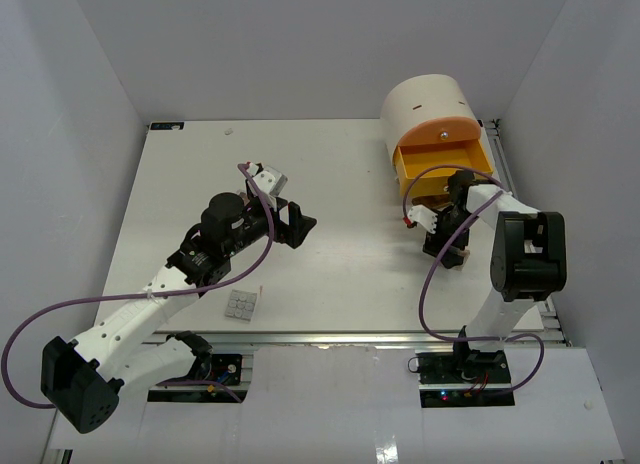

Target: Organize the makeup

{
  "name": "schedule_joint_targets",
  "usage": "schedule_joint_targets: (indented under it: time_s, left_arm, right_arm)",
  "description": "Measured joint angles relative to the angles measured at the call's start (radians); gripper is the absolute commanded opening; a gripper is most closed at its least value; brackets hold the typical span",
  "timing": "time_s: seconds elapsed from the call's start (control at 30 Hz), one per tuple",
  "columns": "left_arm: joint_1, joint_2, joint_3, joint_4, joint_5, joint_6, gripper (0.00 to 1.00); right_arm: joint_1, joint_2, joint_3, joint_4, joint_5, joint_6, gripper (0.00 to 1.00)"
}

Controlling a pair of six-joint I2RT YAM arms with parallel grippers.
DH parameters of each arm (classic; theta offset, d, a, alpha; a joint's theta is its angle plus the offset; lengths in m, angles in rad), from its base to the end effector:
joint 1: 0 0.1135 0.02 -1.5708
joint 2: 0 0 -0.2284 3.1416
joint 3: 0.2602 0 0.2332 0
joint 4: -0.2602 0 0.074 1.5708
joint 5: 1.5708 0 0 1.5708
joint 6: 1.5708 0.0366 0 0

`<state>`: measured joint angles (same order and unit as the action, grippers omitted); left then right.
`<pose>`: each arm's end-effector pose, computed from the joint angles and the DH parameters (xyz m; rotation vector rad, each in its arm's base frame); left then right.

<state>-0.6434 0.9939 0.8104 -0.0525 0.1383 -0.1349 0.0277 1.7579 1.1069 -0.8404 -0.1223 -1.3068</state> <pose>0.1851 -0.1451 0.2970 0.5643 1.7691 -0.6732 0.2866 0.0124 0.1391 -1.8647 2.3553 0.0763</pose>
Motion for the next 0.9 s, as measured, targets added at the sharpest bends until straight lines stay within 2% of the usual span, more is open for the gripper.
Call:
schedule_joint_targets:
  time_s: [0.17,0.23,0.43,0.5,0.57,0.7,0.9]
  left_arm:
    - [0.0,0.0,0.0,0.0,0.0,0.0,0.98]
    - [0.0,0.0,0.0,0.0,0.0,0.0,0.98]
    - [0.0,0.0,0.0,0.0,-0.001,0.003,0.98]
    - [0.0,0.0,0.0,0.0,-0.001,0.004,0.98]
    - [0.0,0.0,0.0,0.0,-0.001,0.004,0.98]
    - [0.0,0.0,0.0,-0.001,0.0,0.004,0.98]
    - [0.0,0.0,0.0,0.0,-0.002,0.004,0.98]
  right_arm:
    - [0.0,0.001,0.0,0.004,-0.008,0.017,0.91]
    - [0.0,0.0,-0.002,0.007,-0.008,0.022,0.98]
    - [0.0,-0.012,-0.022,0.034,-0.009,0.039,0.66]
    - [-0.001,-0.021,-0.031,0.045,-0.012,0.043,0.46]
    - [-0.001,-0.034,-0.044,0.045,-0.018,0.046,0.31]
    - [0.0,-0.05,-0.058,0.025,-0.039,0.047,0.27]
    - [0.0,-0.086,-0.093,0.014,-0.068,0.061,0.26]
